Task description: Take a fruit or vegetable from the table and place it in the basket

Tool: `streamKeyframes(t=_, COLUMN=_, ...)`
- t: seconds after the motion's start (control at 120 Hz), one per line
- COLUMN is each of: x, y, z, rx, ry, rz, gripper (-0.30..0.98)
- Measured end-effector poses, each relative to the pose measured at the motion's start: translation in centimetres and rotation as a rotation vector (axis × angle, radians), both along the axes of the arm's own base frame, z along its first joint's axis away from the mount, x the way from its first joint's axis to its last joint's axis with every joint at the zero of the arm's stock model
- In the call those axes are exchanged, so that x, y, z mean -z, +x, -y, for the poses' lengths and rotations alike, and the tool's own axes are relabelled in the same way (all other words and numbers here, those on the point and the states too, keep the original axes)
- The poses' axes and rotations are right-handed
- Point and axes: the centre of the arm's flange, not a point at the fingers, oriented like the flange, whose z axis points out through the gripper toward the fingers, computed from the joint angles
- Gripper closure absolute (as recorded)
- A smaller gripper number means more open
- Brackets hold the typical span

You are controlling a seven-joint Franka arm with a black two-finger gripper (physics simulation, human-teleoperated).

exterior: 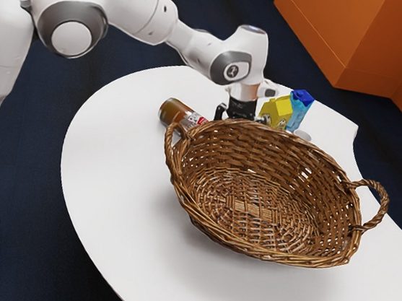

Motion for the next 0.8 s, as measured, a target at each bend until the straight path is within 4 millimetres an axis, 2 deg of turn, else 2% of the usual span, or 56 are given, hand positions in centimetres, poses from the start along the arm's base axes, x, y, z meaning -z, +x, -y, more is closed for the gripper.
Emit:
streamKeyframes(t=0.167, x=1.0, y=0.3, z=0.0, rx=-0.008, ry=-0.009, rz=-0.004, gripper=0.0)
streamKeyframes(t=0.525, x=1.7, y=0.5, z=0.2, rx=-0.017, ry=-0.023, rz=-0.003, gripper=0.02)
streamKeyframes(t=0.7, x=1.6, y=0.7, z=0.5, rx=-0.024, ry=-0.034, rz=0.006, gripper=0.3)
streamKeyframes(t=0.8, x=1.5, y=0.7, z=0.4, rx=-0.033, ry=-0.032, rz=0.009, gripper=0.33)
